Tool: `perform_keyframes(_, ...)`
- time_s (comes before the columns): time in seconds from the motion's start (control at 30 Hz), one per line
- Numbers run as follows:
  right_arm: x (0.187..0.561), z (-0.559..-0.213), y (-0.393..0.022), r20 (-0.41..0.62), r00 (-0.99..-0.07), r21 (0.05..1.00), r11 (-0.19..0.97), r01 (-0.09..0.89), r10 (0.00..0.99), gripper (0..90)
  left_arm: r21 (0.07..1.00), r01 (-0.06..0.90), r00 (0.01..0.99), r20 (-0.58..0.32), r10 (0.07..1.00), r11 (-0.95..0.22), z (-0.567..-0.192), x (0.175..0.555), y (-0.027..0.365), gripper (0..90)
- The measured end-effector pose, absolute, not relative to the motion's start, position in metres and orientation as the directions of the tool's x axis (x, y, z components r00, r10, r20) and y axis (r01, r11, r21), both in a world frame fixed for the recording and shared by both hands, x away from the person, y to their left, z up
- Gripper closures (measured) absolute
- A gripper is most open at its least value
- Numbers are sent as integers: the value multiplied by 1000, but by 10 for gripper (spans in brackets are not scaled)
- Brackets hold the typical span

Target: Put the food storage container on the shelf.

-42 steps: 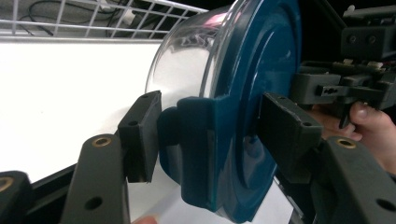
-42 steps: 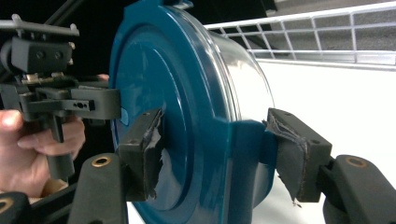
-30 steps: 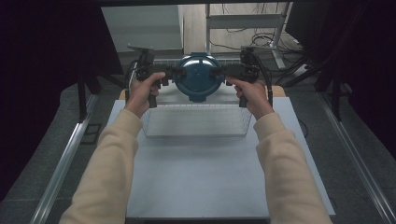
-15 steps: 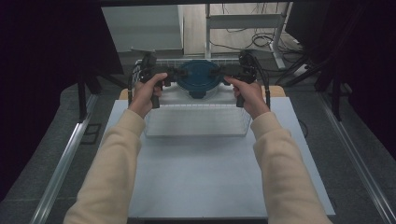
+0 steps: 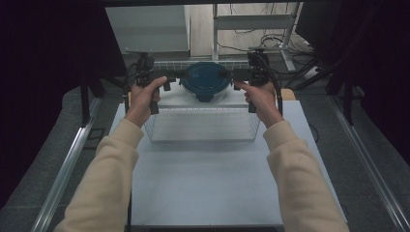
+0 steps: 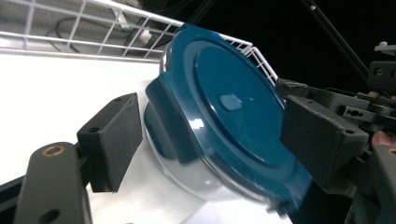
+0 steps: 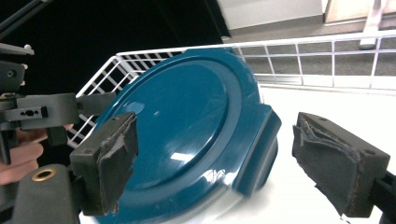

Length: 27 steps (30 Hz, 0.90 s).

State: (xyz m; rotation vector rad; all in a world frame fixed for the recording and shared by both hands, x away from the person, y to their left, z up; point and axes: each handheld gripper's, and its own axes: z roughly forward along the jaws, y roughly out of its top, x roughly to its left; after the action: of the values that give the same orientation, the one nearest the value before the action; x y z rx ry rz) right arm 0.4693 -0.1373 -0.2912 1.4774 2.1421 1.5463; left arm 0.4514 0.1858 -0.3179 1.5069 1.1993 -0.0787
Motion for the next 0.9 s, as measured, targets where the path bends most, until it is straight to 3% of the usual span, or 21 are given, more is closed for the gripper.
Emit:
perform_keyframes(0.17, 452, -290, -148, 390, -569, 795, 47, 605, 724, 151, 758, 640, 527, -553, 645, 126, -319, 425, 190, 216)
perform_keyframes(0.37, 426, -298, -158, 247, -645, 846, 163, 507, 723, 192, 798, 600, 552, -461, 694, 53, -332, 394, 190, 213)
perform_keyframes(0.6, 385, -321, -178, 243, -662, 859, 160, 487, 709, 199, 822, 569, 581, -389, 715, -16, -355, 350, 191, 219)
perform_keyframes(0.9, 326, -367, -212, 209, -689, 878, 177, 445, 694, 199, 819, 572, 603, -393, 695, -33, -395, 303, 200, 216)
